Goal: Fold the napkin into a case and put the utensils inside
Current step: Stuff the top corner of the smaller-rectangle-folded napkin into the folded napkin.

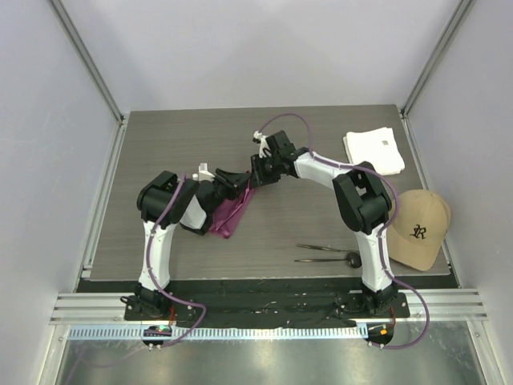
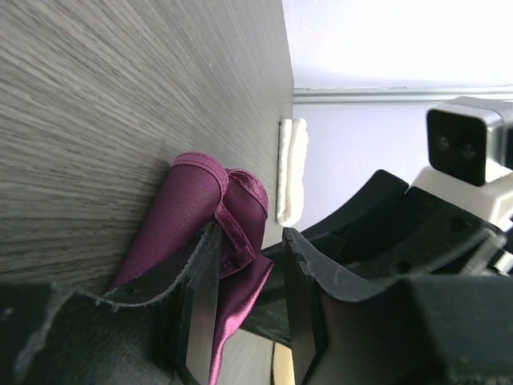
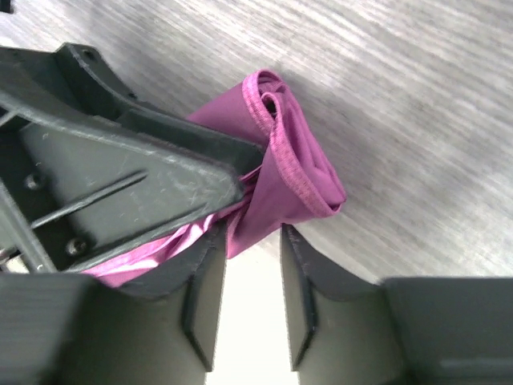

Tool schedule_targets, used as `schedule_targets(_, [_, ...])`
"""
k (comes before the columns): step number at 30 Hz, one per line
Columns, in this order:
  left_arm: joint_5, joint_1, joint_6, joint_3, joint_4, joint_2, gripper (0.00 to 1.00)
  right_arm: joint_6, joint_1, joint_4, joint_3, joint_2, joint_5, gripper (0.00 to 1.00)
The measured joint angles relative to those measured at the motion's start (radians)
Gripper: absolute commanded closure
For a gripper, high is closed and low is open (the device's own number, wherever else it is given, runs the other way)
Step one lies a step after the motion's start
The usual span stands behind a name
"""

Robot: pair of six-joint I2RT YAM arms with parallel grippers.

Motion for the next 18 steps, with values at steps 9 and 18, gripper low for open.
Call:
schedule_targets(9, [0.039, 0.005, -0.041, -0.002, -0.042, -0.018, 0.57, 0.063, -0.023, 0.099, -0.132, -0.089, -0.026, 0.5])
schedule_targets(18, [0.056, 0.005, -0.04, -0.006, -0.16, -0.075, 0.54, 0.12, -0.036, 0.154, -0.139, -0.09, -0.026, 0.5])
